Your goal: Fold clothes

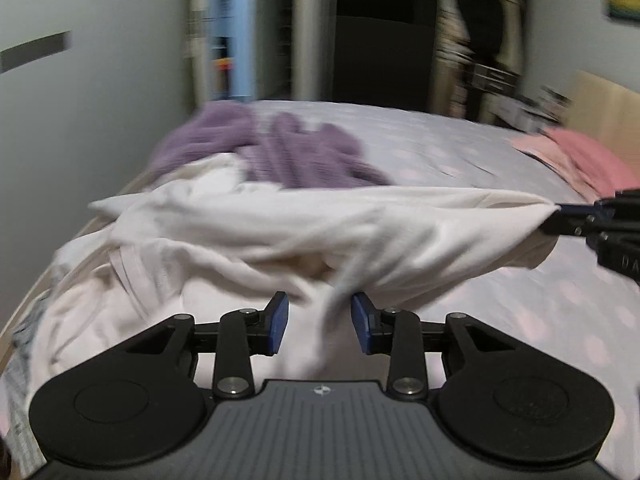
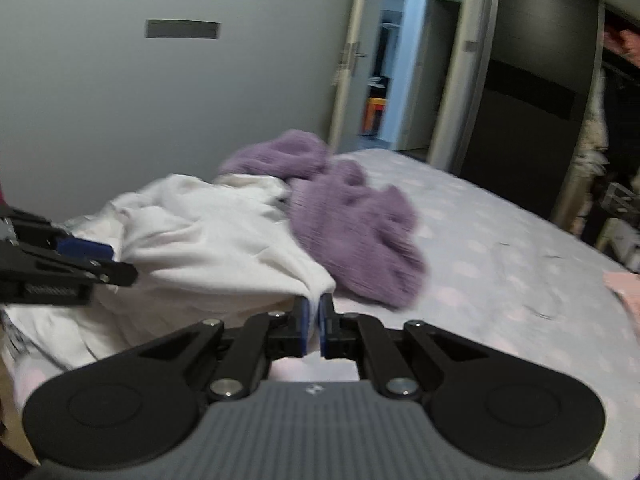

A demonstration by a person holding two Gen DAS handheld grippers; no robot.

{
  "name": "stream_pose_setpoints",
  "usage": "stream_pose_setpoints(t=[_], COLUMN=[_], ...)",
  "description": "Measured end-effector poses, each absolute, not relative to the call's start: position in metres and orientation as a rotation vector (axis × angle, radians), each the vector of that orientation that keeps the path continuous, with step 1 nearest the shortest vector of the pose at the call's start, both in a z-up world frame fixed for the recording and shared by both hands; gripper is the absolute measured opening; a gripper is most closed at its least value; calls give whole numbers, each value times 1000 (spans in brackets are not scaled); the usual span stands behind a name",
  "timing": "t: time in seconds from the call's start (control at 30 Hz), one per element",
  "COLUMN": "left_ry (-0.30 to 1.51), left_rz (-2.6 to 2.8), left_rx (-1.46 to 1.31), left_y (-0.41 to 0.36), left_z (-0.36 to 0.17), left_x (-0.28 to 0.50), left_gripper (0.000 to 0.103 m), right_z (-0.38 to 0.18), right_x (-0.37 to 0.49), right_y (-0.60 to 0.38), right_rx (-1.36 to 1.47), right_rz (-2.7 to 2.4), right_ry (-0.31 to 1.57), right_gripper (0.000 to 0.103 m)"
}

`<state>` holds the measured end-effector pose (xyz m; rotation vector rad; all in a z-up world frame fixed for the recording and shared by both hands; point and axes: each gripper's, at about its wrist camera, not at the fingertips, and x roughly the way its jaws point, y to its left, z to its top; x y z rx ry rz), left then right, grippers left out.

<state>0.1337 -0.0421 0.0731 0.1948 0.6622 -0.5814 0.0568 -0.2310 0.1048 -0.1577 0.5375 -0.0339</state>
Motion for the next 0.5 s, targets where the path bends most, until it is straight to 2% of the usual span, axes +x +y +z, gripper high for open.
stream_pose_setpoints(t=[0.03, 0.27, 0.37, 0.5], left_ry=[664, 681, 689, 741], left_rz=[-619, -818, -870, -923], left_rx=[213, 404, 480, 531], left_y=[-51, -116, -136, -153], left_z=[73, 52, 37, 13], left_x=[125, 80, 67, 59], left_gripper=[42, 43, 52, 53], right_z=[104, 62, 33, -7], right_x=[40, -62, -91, -112], right_y=[-244, -336, -379, -417], right_rx=[-157, -133, -62, 74], right_rz=[-59, -278, -386, -383], right_ry=[549, 704, 795, 922], right_gripper=[5, 5, 6, 9])
